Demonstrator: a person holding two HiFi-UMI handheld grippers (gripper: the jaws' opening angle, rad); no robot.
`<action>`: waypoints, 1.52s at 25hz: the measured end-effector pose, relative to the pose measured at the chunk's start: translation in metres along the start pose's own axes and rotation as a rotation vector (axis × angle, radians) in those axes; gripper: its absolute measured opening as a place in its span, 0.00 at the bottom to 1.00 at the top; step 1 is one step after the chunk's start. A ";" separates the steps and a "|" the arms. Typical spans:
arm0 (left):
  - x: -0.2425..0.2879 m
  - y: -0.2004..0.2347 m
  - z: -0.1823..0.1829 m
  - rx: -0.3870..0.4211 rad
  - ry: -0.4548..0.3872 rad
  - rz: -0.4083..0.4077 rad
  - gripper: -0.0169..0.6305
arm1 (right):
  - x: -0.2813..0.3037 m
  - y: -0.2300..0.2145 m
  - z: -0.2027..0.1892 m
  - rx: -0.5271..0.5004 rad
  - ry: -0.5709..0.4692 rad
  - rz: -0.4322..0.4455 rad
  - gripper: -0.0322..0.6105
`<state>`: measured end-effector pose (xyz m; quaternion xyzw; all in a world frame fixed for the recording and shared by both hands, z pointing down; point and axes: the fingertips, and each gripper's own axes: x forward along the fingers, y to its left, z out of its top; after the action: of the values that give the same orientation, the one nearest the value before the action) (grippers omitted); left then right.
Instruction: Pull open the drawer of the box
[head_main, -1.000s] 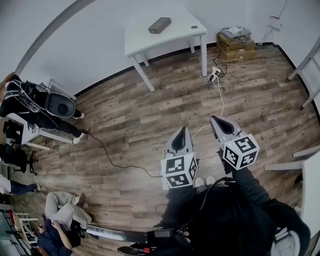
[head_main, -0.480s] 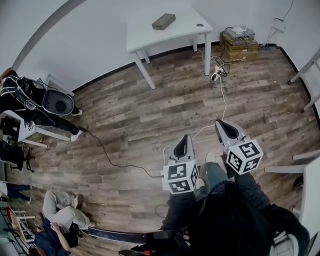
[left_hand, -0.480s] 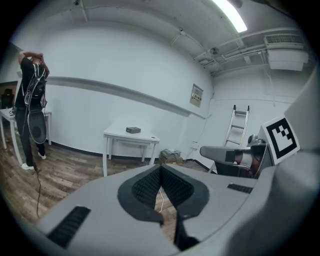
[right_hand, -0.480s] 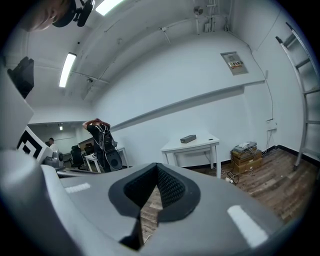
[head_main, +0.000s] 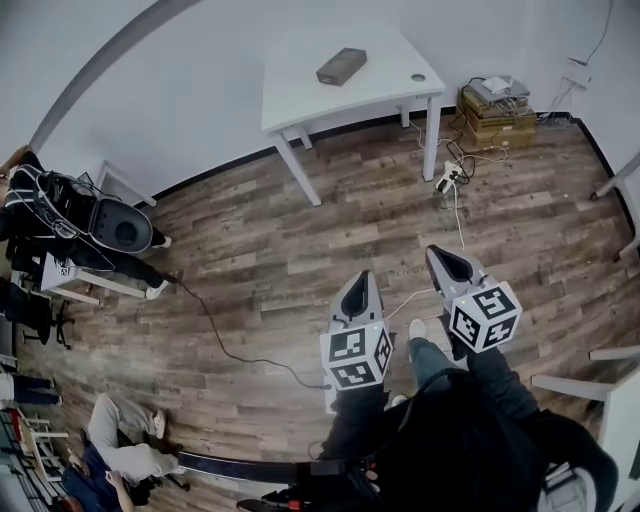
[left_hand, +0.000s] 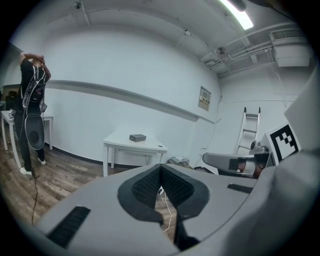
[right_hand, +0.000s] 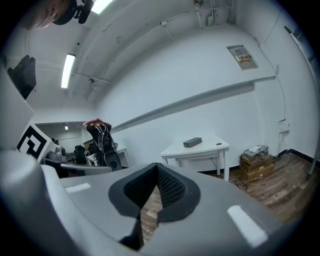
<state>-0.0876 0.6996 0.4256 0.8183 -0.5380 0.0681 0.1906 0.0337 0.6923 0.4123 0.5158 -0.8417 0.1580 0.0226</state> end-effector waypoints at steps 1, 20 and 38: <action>0.016 0.000 0.010 0.002 -0.003 0.001 0.03 | 0.012 -0.010 0.007 0.003 0.002 0.005 0.04; 0.230 0.017 0.089 -0.012 0.006 0.017 0.03 | 0.177 -0.154 0.077 0.005 0.036 0.047 0.04; 0.476 0.176 0.232 0.000 -0.034 -0.004 0.03 | 0.461 -0.246 0.169 -0.012 0.005 -0.006 0.04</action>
<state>-0.0730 0.1424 0.4051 0.8205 -0.5395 0.0536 0.1814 0.0546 0.1434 0.4038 0.5177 -0.8411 0.1543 0.0284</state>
